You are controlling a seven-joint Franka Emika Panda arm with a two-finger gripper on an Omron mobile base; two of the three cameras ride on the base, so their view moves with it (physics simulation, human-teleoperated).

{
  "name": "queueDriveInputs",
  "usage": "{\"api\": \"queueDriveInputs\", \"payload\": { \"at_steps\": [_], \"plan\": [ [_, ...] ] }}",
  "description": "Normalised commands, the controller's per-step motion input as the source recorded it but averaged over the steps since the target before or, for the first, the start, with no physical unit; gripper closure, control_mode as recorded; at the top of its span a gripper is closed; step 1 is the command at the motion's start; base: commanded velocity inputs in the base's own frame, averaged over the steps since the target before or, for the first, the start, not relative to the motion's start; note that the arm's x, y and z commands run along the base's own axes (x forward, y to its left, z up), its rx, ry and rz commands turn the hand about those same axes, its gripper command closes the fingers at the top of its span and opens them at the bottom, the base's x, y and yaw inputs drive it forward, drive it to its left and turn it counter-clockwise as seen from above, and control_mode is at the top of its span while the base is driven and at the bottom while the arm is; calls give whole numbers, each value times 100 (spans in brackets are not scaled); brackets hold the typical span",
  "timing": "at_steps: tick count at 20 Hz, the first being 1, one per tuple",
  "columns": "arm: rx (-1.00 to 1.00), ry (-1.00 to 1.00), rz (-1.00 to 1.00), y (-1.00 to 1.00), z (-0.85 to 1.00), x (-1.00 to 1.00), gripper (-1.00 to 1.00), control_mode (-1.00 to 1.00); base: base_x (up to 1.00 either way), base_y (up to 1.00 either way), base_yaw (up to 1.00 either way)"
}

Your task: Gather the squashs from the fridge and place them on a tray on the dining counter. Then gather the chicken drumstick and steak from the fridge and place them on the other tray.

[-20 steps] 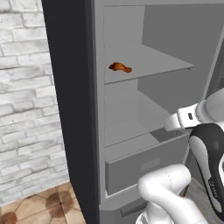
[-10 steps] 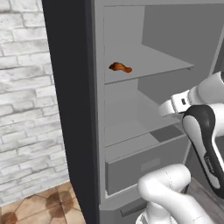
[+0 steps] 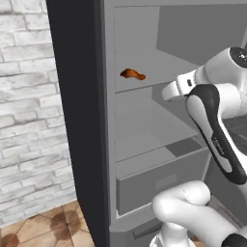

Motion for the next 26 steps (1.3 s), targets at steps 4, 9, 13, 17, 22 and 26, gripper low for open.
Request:
{"api": "queueDriveInputs", "payload": {
  "at_steps": [4, 9, 13, 17, 22, 26],
  "plan": [
    [0, -1, -1, 1, 20, 35, -100, -100, 0, 0, 0],
    [0, 12, -1, -1, 4, 44, -100, -100, 0, 0, 0],
    [-2, 4, 0, 24, 24, 54, -100, -100, 0, 0, 0],
    [-2, 1, 0, 26, 6, 53, -100, -100, 0, 0, 0],
    [0, 0, 0, 23, -4, 48, -100, -100, 0, 0, 0],
    [0, 0, 3, 13, -8, 57, -100, -100, 0, 0, 0]
  ]
}}
